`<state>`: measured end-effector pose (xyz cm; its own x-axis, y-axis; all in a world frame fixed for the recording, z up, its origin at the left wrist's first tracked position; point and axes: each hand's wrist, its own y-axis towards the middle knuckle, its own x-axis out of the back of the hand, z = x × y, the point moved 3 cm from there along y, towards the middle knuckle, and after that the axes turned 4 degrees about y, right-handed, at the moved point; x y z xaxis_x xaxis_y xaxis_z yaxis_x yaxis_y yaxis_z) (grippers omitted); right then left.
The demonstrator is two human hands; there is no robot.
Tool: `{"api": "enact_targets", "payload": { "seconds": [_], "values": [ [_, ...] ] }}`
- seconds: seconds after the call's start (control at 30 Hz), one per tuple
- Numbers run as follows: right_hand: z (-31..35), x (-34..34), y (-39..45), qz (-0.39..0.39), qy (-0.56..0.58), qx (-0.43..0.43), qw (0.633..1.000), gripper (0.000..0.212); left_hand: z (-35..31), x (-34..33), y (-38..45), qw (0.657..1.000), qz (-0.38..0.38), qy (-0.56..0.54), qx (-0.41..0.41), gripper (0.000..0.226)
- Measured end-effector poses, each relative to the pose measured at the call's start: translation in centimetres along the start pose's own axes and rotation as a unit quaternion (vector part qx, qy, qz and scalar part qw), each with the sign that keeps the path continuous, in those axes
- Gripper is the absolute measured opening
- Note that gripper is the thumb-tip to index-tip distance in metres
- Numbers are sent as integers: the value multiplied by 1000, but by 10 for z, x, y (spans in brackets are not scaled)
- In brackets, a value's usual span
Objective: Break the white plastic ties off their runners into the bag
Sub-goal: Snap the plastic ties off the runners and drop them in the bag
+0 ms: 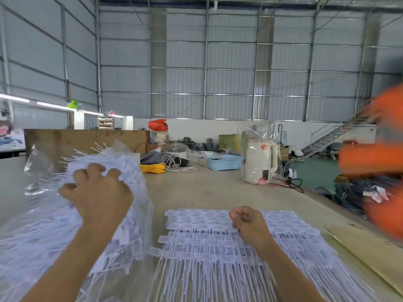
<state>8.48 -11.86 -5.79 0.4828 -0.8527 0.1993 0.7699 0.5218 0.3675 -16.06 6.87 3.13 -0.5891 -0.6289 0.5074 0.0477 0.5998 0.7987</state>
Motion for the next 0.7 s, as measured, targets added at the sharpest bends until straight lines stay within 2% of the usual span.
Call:
{"api": "enact_targets", "payload": {
  "seconds": [0.1, 0.17, 0.3, 0.33, 0.47, 0.57, 0.63, 0.7],
  "values": [
    [0, 1, -1, 1, -18, 0, 1000, 12, -38, -1, -3, 994, 82, 66, -13, 29],
    [0, 3, 0, -4, -15, -1, 1000, 12, -42, -10, 0, 985, 145, 92, 15, 35],
    [-2, 3, 4, 3, -10, 10, 1000, 15, 21, -41, 13, 961, 231, 26, 153, 47],
    [-2, 1, 4, 10, -16, 14, 1000, 16, 39, -46, 14, 950, 263, 15, 166, 51],
    [-7, -5, 2, 32, -62, 36, 997, 17, 76, -52, 8, 904, 404, 63, 122, 73],
    [-12, -11, 0, 62, -154, 61, 984, 14, 70, -38, 3, 904, 421, 47, 53, 64],
    [-14, -16, 0, 77, -237, 81, 965, 12, 67, -21, 4, 897, 434, -49, 63, 65],
    [-12, -21, -2, 90, -308, 106, 941, 10, 71, -5, 6, 891, 441, -90, 67, 72]
  ]
}}
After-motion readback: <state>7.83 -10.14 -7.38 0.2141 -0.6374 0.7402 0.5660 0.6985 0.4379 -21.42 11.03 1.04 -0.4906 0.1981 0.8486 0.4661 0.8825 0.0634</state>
